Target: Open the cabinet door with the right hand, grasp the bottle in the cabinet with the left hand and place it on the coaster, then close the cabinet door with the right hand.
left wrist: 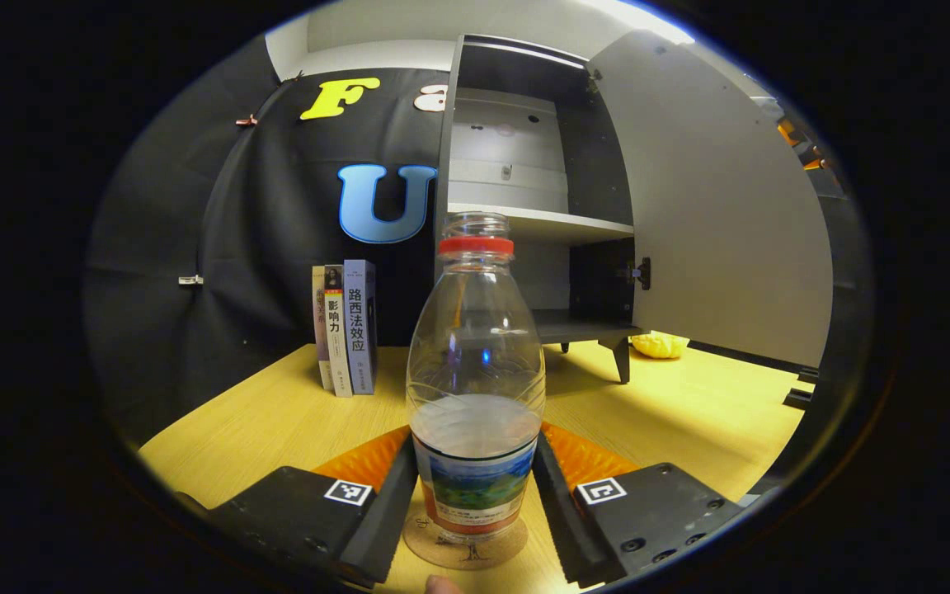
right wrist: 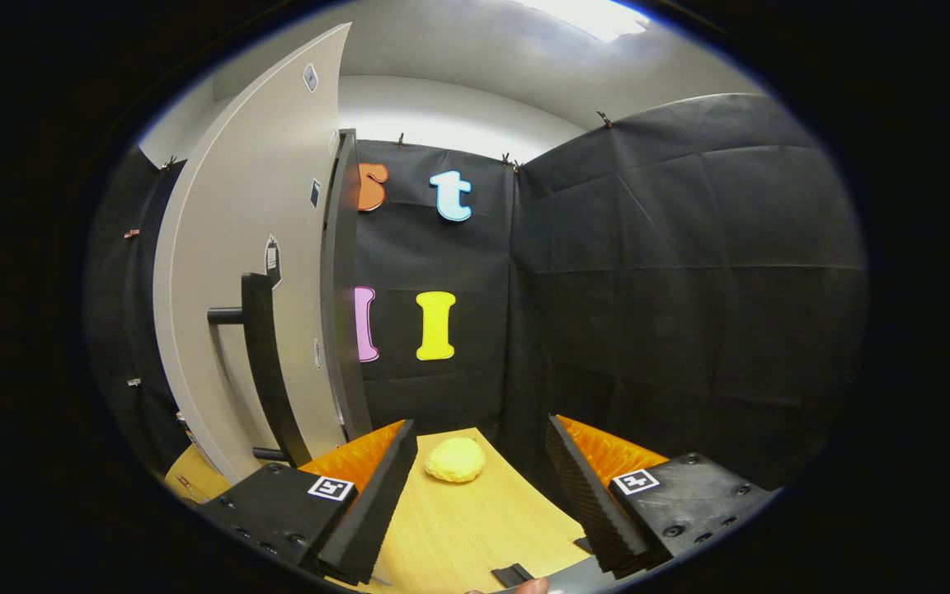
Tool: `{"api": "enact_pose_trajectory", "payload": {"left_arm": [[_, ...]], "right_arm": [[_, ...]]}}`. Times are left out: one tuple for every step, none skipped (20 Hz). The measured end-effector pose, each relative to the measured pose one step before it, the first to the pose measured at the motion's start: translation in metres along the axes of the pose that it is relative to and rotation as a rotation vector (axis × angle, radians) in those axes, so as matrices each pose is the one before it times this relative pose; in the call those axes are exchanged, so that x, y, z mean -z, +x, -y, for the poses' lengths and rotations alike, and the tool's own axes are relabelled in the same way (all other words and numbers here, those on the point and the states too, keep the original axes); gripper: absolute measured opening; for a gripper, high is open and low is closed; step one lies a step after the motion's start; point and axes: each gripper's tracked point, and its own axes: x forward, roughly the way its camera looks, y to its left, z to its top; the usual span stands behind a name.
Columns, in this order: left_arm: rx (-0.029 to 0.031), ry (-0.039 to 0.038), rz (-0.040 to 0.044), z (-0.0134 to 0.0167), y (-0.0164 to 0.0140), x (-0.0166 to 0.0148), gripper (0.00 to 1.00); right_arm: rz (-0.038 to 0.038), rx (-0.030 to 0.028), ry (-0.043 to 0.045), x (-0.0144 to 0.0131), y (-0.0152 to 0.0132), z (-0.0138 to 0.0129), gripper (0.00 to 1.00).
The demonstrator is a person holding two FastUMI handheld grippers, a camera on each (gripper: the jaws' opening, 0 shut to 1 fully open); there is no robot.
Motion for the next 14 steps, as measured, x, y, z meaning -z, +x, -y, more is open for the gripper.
{"api": "enact_pose_trajectory", "payload": {"left_arm": [[0.00487,-0.00167,-0.00573,-0.00007,0.00032,0.00231,0.76],[0.00608,-0.00498,-0.00207,0.00135,0.00032,0.00223,0.76],[0.00415,-0.00492,-0.00438,0.00016,0.00078,0.00179,0.76],[-0.00375,-0.00237,-0.00159,-0.00068,0.00048,0.00032,0.76],[-0.00173,-0.00347,-0.00285,-0.00068,-0.00066,0.00008,0.77],[0.00209,-0.00558,-0.00689,0.00105,0.00045,0.00054,0.77],[0.00276,-0.0065,-0.00837,0.00045,0.00059,0.00266,0.79],[-0.00176,-0.00043,0.00081,0.00034,-0.00124,-0.00127,0.79],[0.00009,-0.00047,-0.00001,-0.00016,-0.00052,-0.00155,0.8],[0.00135,0.0003,0.00299,0.00038,-0.00087,-0.00197,0.8],[0.00398,0.00267,0.00221,-0.00028,-0.00064,-0.00169,0.82],[0.003,0.0043,0.00191,0.00065,-0.00059,-0.00221,0.84],[0.00423,0.00227,-0.00172,0.00004,0.00024,-0.00145,0.88],[-0.00184,0.002,-0.00131,-0.00028,-0.00059,-0.00143,0.89]], "right_arm": [[-0.00069,0.00183,-0.0018,-0.00003,-0.00107,0.00068,0.98],[-0.00191,0.00144,-0.0017,0.00028,-0.00088,0.00031,0.98],[-0.00218,0.00181,-0.00194,0.00129,-0.00099,-0.00013,0.98],[-0.00286,0.00248,-0.00252,0.0015,-0.001,0.00013,0.98],[-0.00378,0.00177,-0.00233,0.00155,-0.00103,0.00042,0.98],[-0.00386,0.0025,-0.00105,0.00159,-0.00103,0.00058,0.98],[-0.0025,-0.00065,0.00147,0.00093,-0.00064,0.00003,0.98],[-0.0008,0.00292,0.00063,0.0008,-0.00042,0.00048,0.98],[-0.00154,0.0001,0.00252,0.00038,-0.00069,0.00022,0.98],[-0.00001,0.00102,0.00275,0.00019,-0.00068,0.00006,0.98],[0.00087,-0.00034,0.0025,-0.00021,0.00038,-0.0001,0.98],[-0.00082,0.00012,0.00136,0.00053,-0.00004,0.00023,1.0],[-0.00071,-0.00179,0.00286,0.00011,0.00001,0.00018,0.98],[-0.00124,0.00065,0.00203,0.00015,-0.00032,-0.00037,0.98]]}}
